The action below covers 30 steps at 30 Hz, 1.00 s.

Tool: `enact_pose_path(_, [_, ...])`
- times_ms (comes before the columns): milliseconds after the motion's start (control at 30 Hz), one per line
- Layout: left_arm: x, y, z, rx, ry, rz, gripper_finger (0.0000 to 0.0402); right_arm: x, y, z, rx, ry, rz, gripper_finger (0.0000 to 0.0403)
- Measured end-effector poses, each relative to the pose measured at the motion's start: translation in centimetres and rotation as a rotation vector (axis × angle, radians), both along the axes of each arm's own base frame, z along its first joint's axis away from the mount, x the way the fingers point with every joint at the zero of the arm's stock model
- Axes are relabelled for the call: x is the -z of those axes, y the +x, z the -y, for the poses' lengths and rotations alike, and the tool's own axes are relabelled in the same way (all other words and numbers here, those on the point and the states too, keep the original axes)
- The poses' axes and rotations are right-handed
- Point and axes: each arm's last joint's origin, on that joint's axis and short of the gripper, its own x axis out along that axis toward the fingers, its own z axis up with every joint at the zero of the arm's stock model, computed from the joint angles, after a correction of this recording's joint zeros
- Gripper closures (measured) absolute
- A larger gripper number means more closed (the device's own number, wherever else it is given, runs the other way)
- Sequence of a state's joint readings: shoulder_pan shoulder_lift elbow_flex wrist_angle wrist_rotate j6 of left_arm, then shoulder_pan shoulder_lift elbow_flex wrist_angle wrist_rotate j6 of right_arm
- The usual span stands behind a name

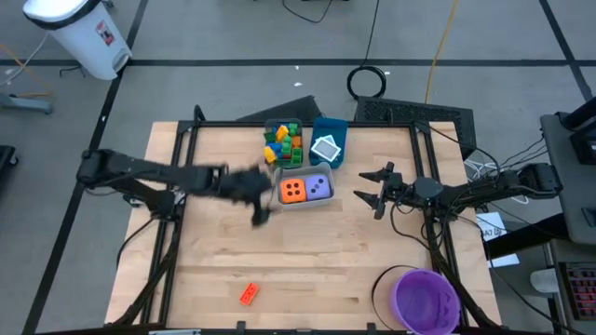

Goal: Pick & Place Toys
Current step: Put the orange game piece into the black bin

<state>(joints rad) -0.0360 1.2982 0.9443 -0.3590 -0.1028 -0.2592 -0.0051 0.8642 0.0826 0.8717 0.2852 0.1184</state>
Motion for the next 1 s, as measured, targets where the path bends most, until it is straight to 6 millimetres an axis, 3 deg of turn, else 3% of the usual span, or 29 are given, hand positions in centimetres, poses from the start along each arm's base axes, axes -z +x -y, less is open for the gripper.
enact_pose_path(267, [4.0,-1.9,13.1,0.306,-0.095,-0.203,0.0066,-0.1,0.0,0.0,0.000,0.000,0.006,0.0124])
enact_pose_path(467, [8.6,-3.5,19.3,0.259,-0.116,-0.291,0.0066,-0.1,0.0,0.0,0.000,0.001,0.008,0.0124])
enact_pose_path(700, [13.1,-3.6,22.4,0.160,-0.283,-0.400,0.0066,-0.1,0.0,0.0,-0.001,0.013,0.011,0.0124])
enact_pose_path(833, [14.2,-3.3,22.2,0.018,-0.354,-0.450,0.0066,-0.1,0.0,0.0,-0.002,0.019,0.013,0.0124])
enact_pose_path(1000, [14.5,-3.2,21.3,0.007,-0.324,-0.516,0.0070,0.0,0.0,0.0,-0.003,0.033,0.013,0.0124])
